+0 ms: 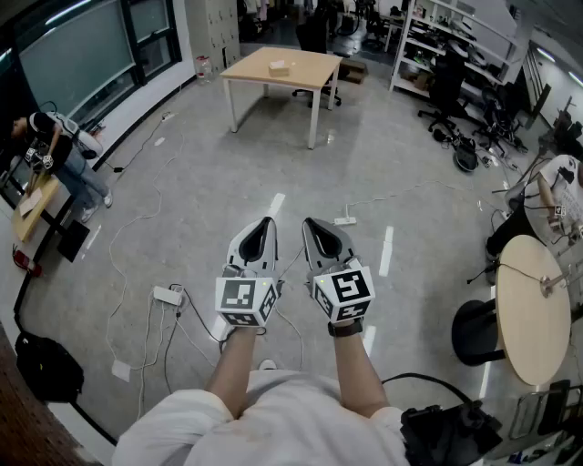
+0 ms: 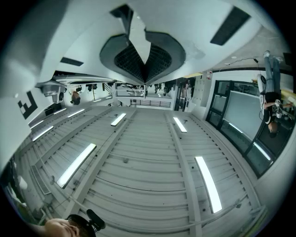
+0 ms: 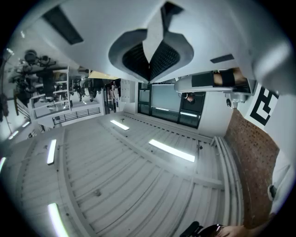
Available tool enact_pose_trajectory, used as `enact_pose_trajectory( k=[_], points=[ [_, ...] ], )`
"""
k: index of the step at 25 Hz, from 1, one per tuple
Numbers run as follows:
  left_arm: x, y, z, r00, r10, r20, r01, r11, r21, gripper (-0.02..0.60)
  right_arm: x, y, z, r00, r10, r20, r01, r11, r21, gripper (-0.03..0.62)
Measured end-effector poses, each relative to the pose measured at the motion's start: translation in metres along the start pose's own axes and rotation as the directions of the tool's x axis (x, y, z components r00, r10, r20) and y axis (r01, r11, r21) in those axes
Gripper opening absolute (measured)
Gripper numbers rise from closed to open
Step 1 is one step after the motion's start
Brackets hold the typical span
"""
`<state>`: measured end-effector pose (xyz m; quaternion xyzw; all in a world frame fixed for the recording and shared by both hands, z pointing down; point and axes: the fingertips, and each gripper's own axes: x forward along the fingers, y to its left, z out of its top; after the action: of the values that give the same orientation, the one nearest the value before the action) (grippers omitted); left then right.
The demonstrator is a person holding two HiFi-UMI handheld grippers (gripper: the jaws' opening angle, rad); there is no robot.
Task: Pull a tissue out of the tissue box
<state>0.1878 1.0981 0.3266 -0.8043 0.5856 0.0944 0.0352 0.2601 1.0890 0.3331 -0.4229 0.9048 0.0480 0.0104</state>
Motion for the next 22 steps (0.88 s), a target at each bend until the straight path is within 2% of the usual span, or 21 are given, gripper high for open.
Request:
enact_pose_trajectory(
  k=[4,8,14,18,22],
  points=[
    [0.004,0.014,-0.009,0.999,0.035,-0.032,-0.035,0.999,0.019,0.002,0.008,0.004,0.003,1.0,-0.014,-0.002,0.014,0.998,-0.059,0.0],
    [0.007,0.026,-0.005,0.998,0.043,-0.04,-0.043,0.999,0.013,0.002,0.017,0.005,-0.002,0.999,-0.04,-0.027,0.04,0.999,-0.009,0.0],
    [-0.005,0.052,-0.003,0.999,0.013,-0.031,-0.013,1.0,0.006,0.002,0.035,0.025,-0.008,0.995,-0.08,-0.051,0.079,0.997,-0.011,0.0],
    [-0.019,0.069,-0.006,0.999,0.004,-0.053,-0.004,1.0,0.008,0.002,0.047,0.037,-0.012,0.993,-0.106,-0.054,0.108,0.994,0.027,0.0],
    [-0.032,0.086,-0.015,0.995,0.07,-0.074,-0.07,0.998,0.003,0.002,0.055,0.048,-0.025,0.993,-0.09,-0.075,0.096,0.993,0.075,0.0]
  ],
)
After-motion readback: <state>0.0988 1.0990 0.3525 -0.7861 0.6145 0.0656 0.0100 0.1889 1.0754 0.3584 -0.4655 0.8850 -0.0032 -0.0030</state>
